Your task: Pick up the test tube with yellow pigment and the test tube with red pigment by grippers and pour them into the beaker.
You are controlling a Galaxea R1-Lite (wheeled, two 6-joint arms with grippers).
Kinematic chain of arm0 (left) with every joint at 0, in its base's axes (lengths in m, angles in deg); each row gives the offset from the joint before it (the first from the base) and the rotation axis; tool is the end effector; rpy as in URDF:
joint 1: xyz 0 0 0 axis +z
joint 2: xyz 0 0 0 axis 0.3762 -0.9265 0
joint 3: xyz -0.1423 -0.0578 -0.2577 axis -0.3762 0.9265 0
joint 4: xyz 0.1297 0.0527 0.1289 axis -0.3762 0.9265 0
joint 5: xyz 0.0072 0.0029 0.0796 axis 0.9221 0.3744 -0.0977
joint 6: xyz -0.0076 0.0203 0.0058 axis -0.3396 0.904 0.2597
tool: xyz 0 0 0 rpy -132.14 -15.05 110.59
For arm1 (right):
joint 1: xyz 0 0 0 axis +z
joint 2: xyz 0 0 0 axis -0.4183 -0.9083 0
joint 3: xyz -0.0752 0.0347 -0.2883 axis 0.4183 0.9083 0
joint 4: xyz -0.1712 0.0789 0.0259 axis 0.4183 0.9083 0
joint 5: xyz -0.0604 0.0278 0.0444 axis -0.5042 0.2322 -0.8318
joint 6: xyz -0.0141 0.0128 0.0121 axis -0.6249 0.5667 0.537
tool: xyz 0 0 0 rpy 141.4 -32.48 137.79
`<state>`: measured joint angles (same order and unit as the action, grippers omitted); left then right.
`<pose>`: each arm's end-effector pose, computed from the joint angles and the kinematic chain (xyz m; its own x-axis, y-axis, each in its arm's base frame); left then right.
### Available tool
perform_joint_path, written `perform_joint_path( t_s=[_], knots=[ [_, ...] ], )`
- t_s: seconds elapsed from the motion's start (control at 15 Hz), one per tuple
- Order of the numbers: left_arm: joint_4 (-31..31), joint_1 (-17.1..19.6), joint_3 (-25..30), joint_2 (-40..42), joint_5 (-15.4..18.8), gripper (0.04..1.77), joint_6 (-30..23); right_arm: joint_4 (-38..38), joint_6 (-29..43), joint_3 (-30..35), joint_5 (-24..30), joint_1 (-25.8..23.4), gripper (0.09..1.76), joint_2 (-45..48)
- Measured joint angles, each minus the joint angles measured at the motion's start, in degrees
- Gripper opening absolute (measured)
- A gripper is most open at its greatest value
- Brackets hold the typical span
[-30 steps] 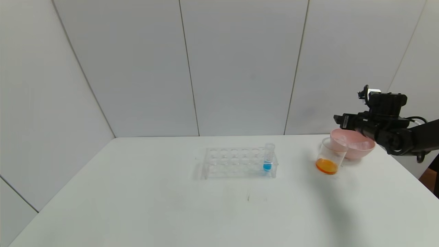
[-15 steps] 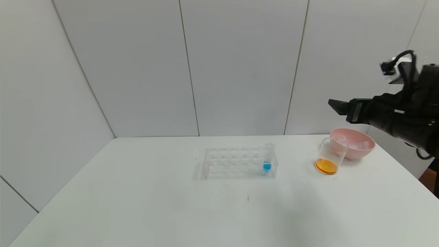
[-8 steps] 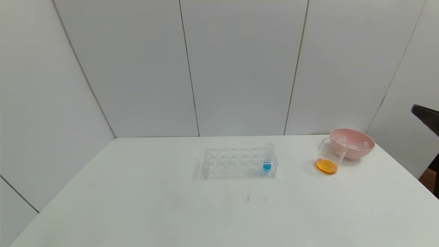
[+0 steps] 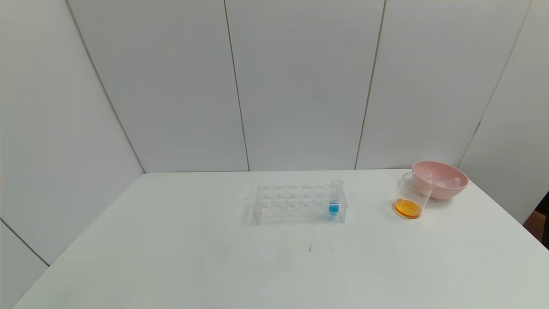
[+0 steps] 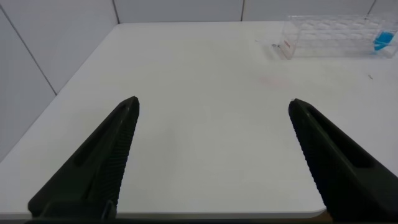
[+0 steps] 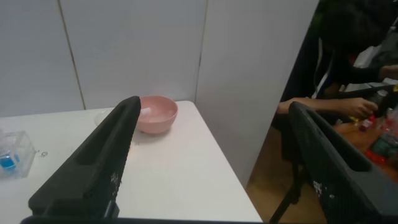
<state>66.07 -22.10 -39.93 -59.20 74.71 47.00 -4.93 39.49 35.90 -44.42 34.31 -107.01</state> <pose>-0.0229 0.0001 0.0738 0.9999 0.0029 -0.0164 -0.0031 0.9999 -0.0165 0.0147 -0.0088 0.2709 0.9298 -0.3461 0.1254 0.3571 0.9307 -0.0790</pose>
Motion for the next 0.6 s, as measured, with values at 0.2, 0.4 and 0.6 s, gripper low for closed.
perform_joint_path(
  t_s=[0.2,0.4,0.6],
  knots=[
    [0.0,0.0,0.0,0.0,0.0,1.72,0.0,3.6,-1.4,2.3,-0.1,-1.5,1.7,8.6],
    [0.0,0.0,0.0,0.0,0.0,1.72,0.0,1.8,1.1,5.5,0.7,-1.5,1.7,14.6],
    [0.0,0.0,0.0,0.0,0.0,1.72,0.0,1.5,-1.3,6.6,-5.9,-1.5,1.7,16.5]
  ],
)
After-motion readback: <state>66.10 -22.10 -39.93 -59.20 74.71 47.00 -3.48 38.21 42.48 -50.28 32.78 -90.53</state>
